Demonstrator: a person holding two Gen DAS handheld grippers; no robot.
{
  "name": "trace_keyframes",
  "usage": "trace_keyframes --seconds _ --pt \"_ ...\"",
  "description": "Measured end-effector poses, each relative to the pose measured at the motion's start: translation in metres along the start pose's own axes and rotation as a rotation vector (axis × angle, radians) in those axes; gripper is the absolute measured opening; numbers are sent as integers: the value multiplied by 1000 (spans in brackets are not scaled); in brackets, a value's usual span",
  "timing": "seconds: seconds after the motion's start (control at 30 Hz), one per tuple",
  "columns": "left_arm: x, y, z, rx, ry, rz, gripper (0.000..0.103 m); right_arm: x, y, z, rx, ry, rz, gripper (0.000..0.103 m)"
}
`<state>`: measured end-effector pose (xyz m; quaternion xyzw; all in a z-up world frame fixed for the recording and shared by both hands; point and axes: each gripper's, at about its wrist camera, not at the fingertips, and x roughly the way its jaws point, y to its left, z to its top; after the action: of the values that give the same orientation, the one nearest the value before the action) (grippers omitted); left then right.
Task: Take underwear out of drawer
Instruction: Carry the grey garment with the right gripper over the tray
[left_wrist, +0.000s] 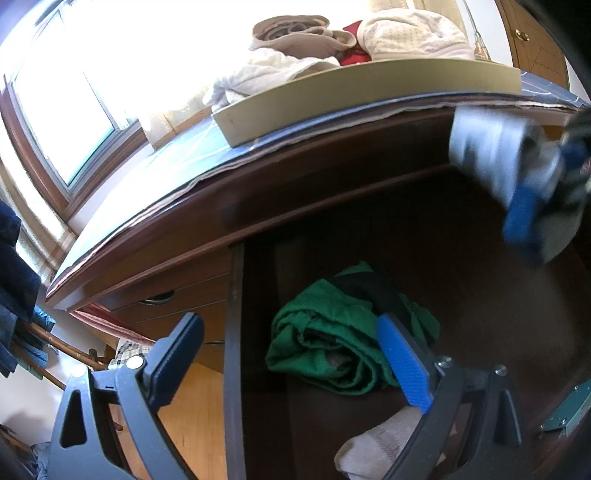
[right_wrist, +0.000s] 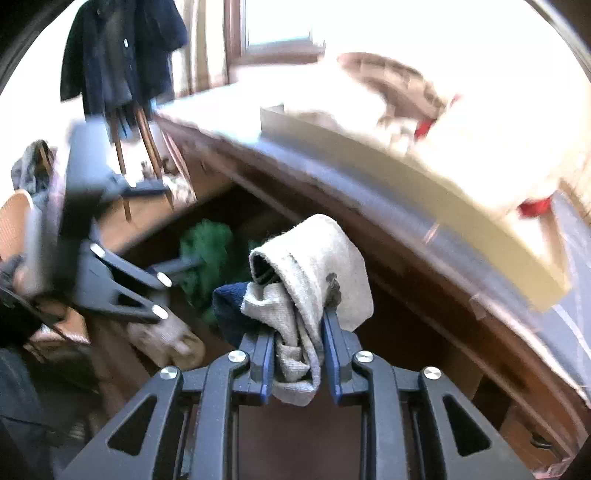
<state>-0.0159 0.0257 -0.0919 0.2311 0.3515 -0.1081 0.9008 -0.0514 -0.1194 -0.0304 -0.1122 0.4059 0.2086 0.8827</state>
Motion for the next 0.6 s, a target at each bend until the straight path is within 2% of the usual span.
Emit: trace_keyframes --seconds 0.23,0.4,0.6 --pt "-2 0 0 -1 -5 1 96 -62 6 20 34 -167 -21 25" --pt "-2 1 0 -2 -7 1 96 -100 -10 48 21 -270 -87 25" --pt "-2 1 0 -2 -8 1 96 -91 -17 89 37 -331 -164 25"
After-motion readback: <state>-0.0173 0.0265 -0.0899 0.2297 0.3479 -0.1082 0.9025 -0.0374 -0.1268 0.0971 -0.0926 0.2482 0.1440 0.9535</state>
